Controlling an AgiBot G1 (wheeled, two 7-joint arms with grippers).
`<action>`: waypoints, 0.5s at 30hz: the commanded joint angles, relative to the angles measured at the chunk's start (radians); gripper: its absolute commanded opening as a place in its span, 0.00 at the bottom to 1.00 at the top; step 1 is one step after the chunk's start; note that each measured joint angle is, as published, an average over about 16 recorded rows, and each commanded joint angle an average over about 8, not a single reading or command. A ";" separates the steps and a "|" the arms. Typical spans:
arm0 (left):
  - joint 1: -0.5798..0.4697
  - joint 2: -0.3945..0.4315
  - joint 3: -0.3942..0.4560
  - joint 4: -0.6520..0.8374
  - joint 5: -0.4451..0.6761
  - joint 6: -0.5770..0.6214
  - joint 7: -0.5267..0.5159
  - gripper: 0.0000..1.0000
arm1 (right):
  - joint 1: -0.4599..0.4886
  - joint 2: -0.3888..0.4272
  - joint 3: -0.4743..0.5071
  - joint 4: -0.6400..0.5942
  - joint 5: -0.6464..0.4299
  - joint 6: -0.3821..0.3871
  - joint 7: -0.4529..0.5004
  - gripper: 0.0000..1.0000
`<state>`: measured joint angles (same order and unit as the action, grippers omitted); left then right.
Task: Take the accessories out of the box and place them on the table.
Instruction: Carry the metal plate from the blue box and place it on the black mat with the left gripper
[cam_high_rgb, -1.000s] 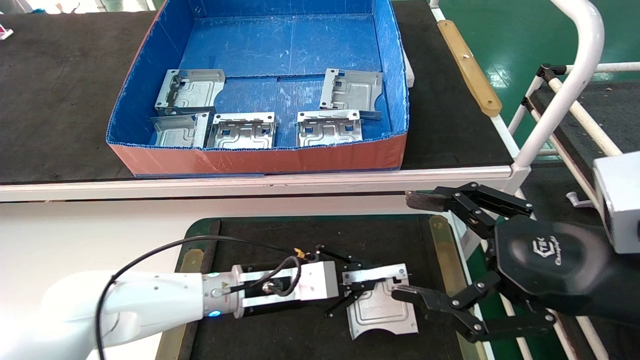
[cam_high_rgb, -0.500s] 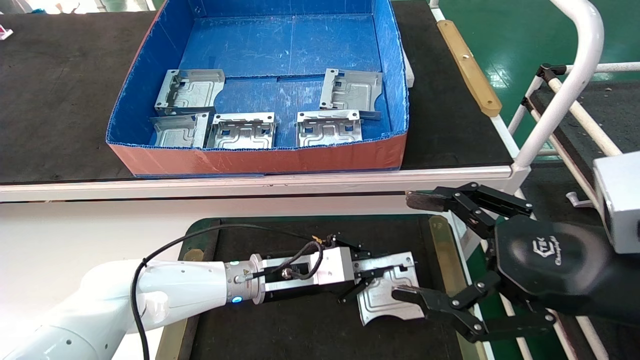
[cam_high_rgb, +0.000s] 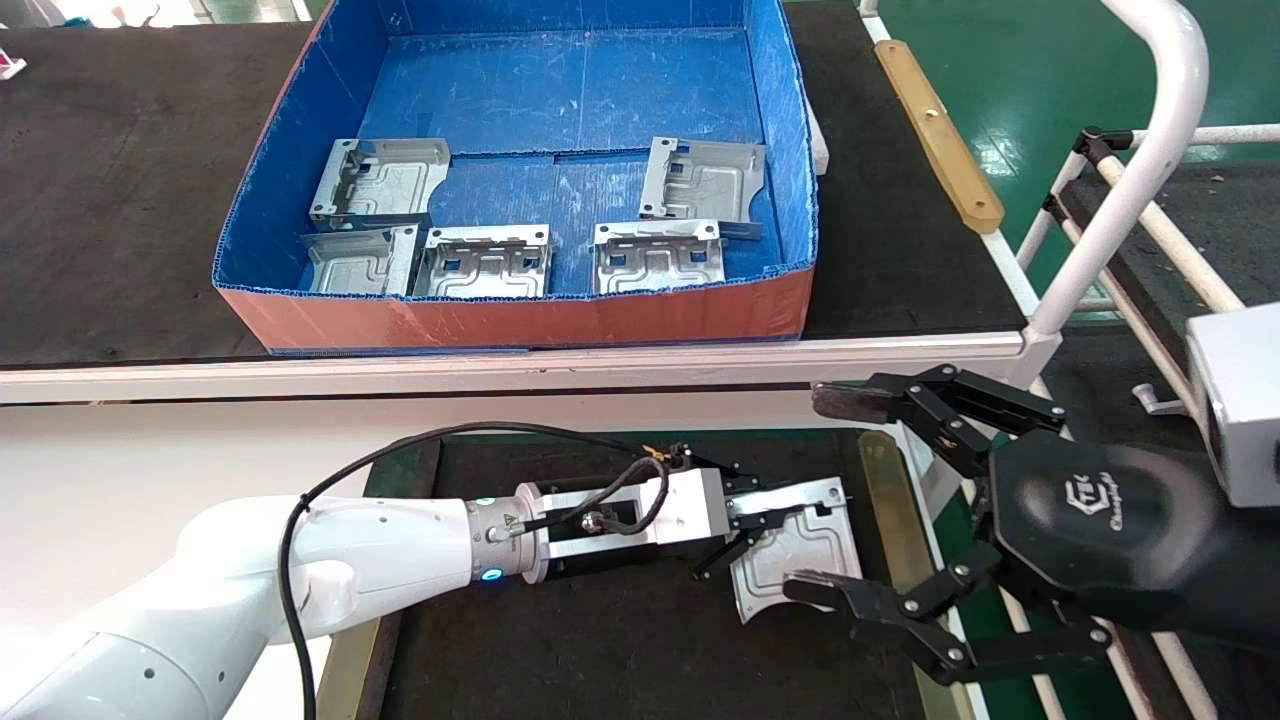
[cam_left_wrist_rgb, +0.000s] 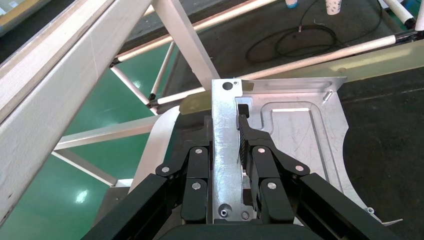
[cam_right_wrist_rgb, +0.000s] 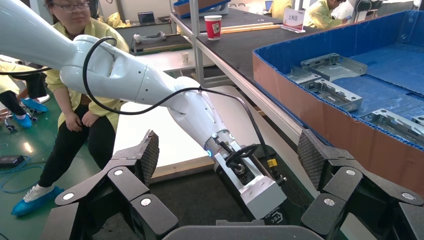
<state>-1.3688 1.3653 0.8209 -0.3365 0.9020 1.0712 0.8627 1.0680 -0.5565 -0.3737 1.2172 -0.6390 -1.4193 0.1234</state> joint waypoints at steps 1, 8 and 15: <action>0.001 0.000 0.016 -0.012 -0.011 -0.011 -0.007 0.00 | 0.000 0.000 0.000 0.000 0.000 0.000 0.000 1.00; 0.007 0.000 0.069 -0.026 -0.044 -0.051 -0.016 0.00 | 0.000 0.000 0.000 0.000 0.000 0.000 0.000 1.00; 0.006 0.001 0.105 -0.029 -0.070 -0.089 -0.030 0.76 | 0.000 0.000 0.000 0.000 0.000 0.000 0.000 1.00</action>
<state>-1.3627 1.3663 0.9199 -0.3652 0.8360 0.9883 0.8357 1.0679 -0.5565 -0.3736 1.2171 -0.6389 -1.4191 0.1234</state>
